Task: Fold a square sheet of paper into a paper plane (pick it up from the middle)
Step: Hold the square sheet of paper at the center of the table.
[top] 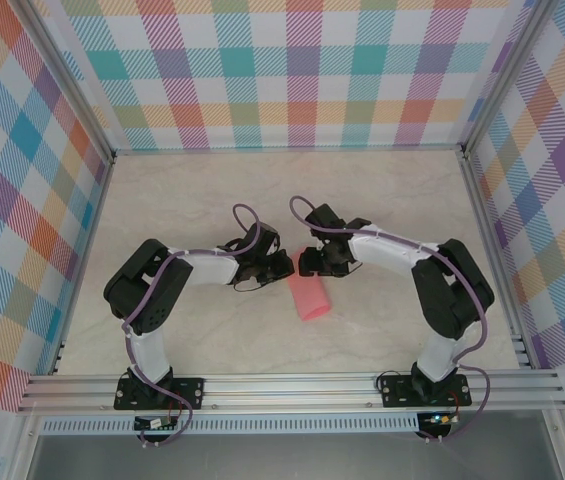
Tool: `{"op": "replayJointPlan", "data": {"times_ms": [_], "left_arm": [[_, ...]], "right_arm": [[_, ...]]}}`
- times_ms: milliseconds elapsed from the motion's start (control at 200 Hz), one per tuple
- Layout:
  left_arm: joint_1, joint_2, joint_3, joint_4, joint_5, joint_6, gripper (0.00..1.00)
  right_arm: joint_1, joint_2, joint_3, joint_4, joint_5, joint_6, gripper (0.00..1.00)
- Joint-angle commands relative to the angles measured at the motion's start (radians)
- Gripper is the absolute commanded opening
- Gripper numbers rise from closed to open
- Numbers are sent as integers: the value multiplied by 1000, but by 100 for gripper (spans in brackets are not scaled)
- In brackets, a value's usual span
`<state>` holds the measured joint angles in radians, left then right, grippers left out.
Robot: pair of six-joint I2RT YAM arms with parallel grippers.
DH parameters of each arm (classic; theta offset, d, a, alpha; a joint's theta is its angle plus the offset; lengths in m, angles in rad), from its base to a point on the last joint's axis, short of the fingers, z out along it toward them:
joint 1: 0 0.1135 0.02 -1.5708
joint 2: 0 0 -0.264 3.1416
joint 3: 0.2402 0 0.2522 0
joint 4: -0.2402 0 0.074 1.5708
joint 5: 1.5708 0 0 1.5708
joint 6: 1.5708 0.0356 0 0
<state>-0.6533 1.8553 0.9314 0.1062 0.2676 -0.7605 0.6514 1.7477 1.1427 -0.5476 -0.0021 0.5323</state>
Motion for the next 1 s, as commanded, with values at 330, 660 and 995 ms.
{"op": "replayJointPlan", "data": {"times_ms": [330,660,995], "left_arm": [[-9,63,-10,-130,-54,12,9],[-9,63,-11,-145,-61,-3,9],[-9,66,-22,-157,-74,-4,8]], "right_arm": [[-1,28,56,46,-186,-30,30],[-18,129,75,46,-202,-40,22],[-48,139,-10,82,-197,-39,22]]}}
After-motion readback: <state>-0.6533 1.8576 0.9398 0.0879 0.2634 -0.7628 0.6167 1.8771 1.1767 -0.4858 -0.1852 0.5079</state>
